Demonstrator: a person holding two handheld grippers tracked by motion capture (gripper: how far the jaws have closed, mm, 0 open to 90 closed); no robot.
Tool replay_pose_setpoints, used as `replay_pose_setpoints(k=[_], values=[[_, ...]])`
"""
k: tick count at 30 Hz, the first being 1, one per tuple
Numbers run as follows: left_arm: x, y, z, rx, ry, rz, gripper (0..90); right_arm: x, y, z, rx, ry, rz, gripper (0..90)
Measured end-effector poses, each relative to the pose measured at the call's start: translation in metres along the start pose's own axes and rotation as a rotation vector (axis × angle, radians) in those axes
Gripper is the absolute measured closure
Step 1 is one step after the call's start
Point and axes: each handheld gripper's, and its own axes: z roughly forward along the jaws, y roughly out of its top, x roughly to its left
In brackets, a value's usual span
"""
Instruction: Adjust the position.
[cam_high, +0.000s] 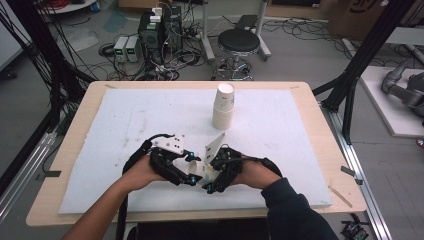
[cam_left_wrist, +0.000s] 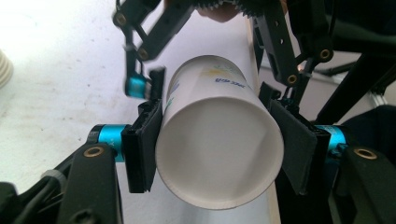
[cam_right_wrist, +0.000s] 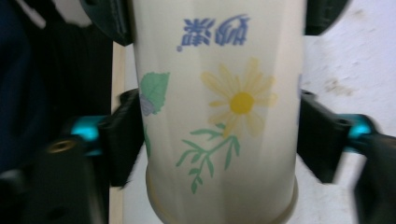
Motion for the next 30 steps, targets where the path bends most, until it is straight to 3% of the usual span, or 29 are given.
replay_pose_setpoints(k=[1, 3, 8, 11, 15, 18, 20, 21, 22, 24, 25, 30], values=[[0.0, 0.0, 0.0, 0.0, 0.0, 0.0, 37.5, 0.0, 0.0, 0.0, 0.0, 0.0, 0.0, 19.4], [0.001, -0.002, -0.004, -0.026, 0.007, -0.004, 37.5, -0.004, -0.005, -0.007, -0.06, -0.004, 0.058, 18.8], [0.002, -0.009, -0.014, -0.119, 0.018, -0.036, 37.4, -0.004, -0.015, -0.016, -0.121, 0.001, 0.083, 18.8], [0.002, -0.01, -0.017, -0.139, 0.021, -0.045, 37.4, -0.004, -0.019, -0.018, -0.15, -0.011, 0.088, 18.7], [0.0, -0.014, -0.022, -0.191, 0.038, -0.054, 37.4, -0.004, -0.032, -0.024, -0.245, -0.02, 0.137, 18.8], [-0.002, -0.017, -0.023, -0.228, 0.052, -0.051, 37.4, -0.002, -0.045, -0.028, -0.348, -0.046, 0.173, 18.8], [-0.004, -0.018, -0.022, -0.254, 0.056, -0.047, 37.4, -0.001, -0.048, -0.029, -0.364, -0.049, 0.176, 18.8], [-0.004, -0.02, -0.022, -0.268, 0.066, -0.04, 37.4, 0.001, -0.051, -0.03, -0.388, -0.055, 0.185, 18.8], [-0.005, -0.021, -0.022, -0.28, 0.072, -0.035, 37.4, 0.004, -0.059, -0.03, -0.445, -0.079, 0.193, 18.8], [-0.005, -0.023, -0.022, -0.3, 0.084, -0.031, 37.4, 0.005, -0.061, -0.03, -0.463, -0.087, 0.195, 18.8], [-0.006, -0.024, -0.022, -0.316, 0.089, -0.029, 37.4, 0.007, -0.068, -0.029, -0.507, -0.101, 0.197, 18.8], [-0.006, -0.03, -0.021, -0.36, 0.102, -0.025, 37.4, 0.01, -0.077, -0.026, -0.552, -0.11, 0.203, 18.9]])
